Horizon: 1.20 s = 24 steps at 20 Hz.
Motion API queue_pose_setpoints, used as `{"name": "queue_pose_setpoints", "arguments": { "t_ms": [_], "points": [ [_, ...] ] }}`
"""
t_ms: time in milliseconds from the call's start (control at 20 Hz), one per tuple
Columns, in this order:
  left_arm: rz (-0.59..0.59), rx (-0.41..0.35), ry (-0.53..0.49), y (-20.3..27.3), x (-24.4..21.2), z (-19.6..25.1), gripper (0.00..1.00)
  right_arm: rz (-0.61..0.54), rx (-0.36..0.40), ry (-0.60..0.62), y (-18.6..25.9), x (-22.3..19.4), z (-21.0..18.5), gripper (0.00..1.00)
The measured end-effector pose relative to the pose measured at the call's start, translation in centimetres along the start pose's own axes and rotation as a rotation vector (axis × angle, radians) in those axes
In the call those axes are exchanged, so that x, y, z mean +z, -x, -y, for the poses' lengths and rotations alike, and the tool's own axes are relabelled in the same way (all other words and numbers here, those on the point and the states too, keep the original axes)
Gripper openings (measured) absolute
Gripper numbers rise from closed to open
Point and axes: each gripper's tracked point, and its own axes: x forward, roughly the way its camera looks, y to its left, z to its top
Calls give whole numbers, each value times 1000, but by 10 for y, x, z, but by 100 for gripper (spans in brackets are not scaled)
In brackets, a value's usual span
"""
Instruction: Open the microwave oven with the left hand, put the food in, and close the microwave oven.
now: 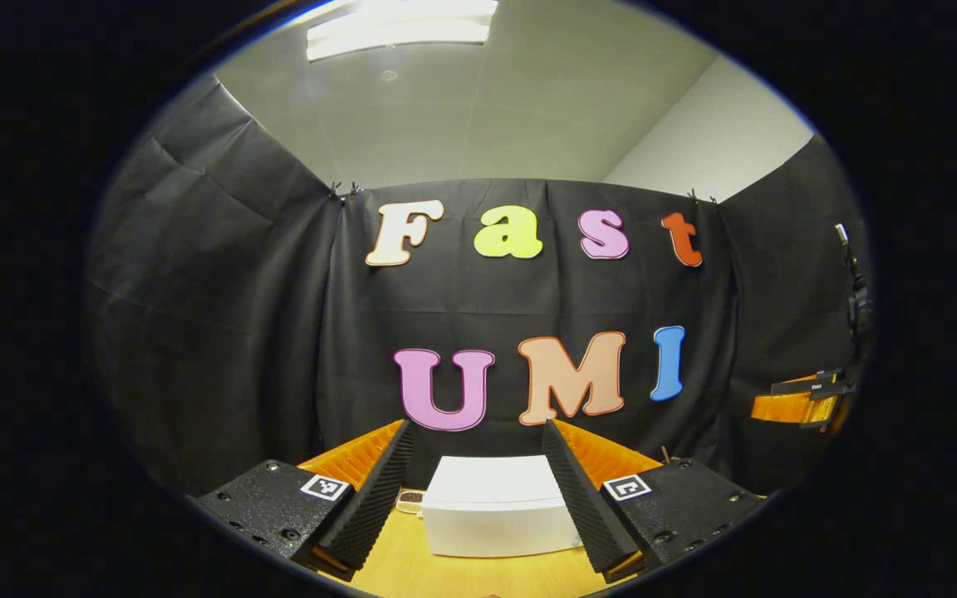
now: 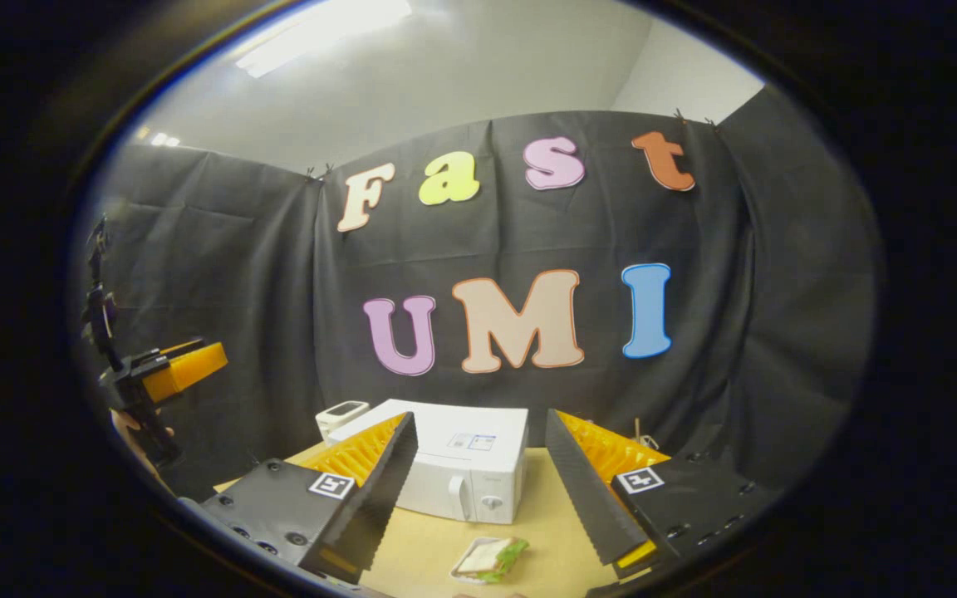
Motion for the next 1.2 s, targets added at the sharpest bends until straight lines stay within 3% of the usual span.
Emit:
{"name": "queue_pose_setpoints", "arguments": {
  "t_ms": [400, 750, 950, 1200],
  "points": [
    [-2, -22, 17, -16, -58, 9, 96, 3, -52, -14, -9, -6, 21, 91],
    [-85, -146, 114, -22, -173, 77, 96, 34, -113, 26, -6, -1, 36, 91],
    [-170, -213, 115, -29, -244, 116, 96, 35, -129, 36, -7, -3, 39, 91],
    [-254, -194, 64, -52, -331, 140, 96, 58, -113, 36, -6, -2, 37, 92]
  ]
}}
